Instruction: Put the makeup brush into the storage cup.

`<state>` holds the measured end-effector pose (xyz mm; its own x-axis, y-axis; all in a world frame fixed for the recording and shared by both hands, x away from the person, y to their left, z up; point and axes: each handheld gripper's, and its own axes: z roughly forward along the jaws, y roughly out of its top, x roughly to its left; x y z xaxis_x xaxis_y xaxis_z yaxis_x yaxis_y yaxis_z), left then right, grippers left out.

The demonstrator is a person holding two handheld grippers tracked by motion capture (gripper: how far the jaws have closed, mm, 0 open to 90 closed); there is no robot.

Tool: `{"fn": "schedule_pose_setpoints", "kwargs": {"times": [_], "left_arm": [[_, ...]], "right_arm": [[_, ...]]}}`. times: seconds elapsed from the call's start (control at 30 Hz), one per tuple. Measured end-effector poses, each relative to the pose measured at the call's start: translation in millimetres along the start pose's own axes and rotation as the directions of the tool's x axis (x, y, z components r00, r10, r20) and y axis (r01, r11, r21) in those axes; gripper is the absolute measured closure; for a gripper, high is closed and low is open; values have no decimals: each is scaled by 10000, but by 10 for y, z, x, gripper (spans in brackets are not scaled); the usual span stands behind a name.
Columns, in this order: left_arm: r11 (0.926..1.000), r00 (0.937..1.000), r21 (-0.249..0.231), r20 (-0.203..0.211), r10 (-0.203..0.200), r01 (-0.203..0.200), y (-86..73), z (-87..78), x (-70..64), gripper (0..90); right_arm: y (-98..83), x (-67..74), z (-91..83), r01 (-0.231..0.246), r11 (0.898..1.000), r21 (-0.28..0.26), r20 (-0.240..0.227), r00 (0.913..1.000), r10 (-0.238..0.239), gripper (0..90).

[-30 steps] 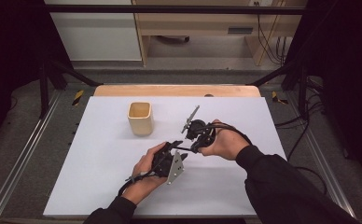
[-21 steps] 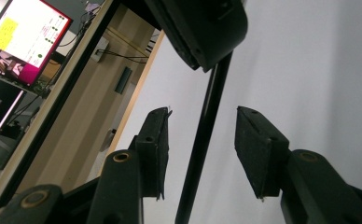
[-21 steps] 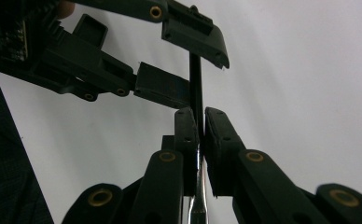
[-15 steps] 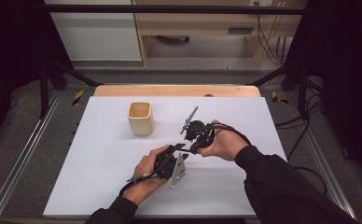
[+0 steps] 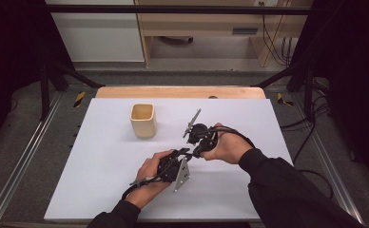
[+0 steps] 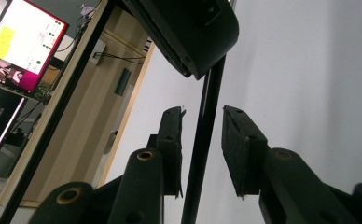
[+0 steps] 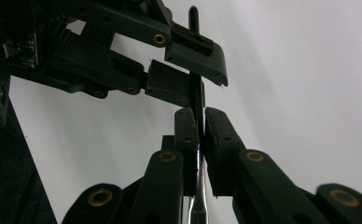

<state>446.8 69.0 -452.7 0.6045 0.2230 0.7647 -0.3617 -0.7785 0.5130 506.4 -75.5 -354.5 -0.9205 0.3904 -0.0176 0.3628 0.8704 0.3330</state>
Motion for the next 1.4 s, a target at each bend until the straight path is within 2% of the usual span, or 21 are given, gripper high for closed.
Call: {"fn": "schedule_pose_setpoints", "kwargs": {"times": [0.17,0.23,0.43,0.5,0.53,0.6,0.63,0.73,0.83,0.93,0.97,1.03,1.1,1.13,1.17,1.33,1.4], "left_arm": [[10000,10000,-25,6,2,-2,1,-1,-6,720],[9998,9998,62,18,209,-210,4,-8,3,727],[9997,9997,44,18,258,-258,7,-11,0,745],[9999,9999,-139,40,103,-103,4,-2,-10,763],[9997,9997,-11,46,233,-233,6,-12,-1,770],[9997,9997,-18,34,227,-227,6,-14,0,775],[9999,10000,-131,29,88,-88,4,-6,-8,778],[9999,9999,-149,88,78,-76,3,-12,-7,809],[9990,9989,59,183,441,-442,8,-29,1,826],[9992,9990,12,152,411,-411,7,-27,-9,833],[9991,9990,13,153,413,-413,7,-27,-8,834],[9992,9990,4,179,399,-399,5,-28,-6,834],[9992,9990,-23,204,387,-387,1,-29,-12,835],[9997,9997,-203,187,171,-167,-3,-19,-29,834],[9987,9984,46,232,510,-511,0,-40,-7,834],[9993,9992,-101,118,371,-370,-7,-47,-4,834],[9993,9993,-118,75,358,-357,-10,-57,0,834]], "right_arm": [[0,5,-2,-81,10000,28,-3,10000,81,841],[-1,3,-3,-88,10000,12,0,10000,88,841],[-4,-7,1,29,10000,1,-5,10000,-29,840],[-1,0,2,-48,10000,-11,-32,10000,48,840],[-1,-2,2,-3,10000,-21,-33,10000,3,840],[1,6,3,-88,10000,25,-68,9999,88,840],[2,8,5,-93,9999,50,-57,9999,94,840],[0,5,8,-27,10000,44,-92,10000,27,840],[-3,4,4,-87,10000,-26,-165,9998,86,839],[-6,-6,0,-15,10000,-92,-194,9998,14,838],[-2,2,-5,-178,9998,-54,-215,9996,177,837],[-8,-12,-6,-112,9998,-184,-195,9998,108,816],[-10,-25,-31,-284,9985,-461,-170,9995,277,779],[-14,-41,-50,-282,9978,-596,-144,9995,274,764],[-18,-51,-67,-421,9960,-794,-110,9991,413,756],[-79,-129,-146,-777,9873,-1382,171,9966,809,735],[-114,-147,-167,-806,9833,-1632,273,9959,862,698]]}}
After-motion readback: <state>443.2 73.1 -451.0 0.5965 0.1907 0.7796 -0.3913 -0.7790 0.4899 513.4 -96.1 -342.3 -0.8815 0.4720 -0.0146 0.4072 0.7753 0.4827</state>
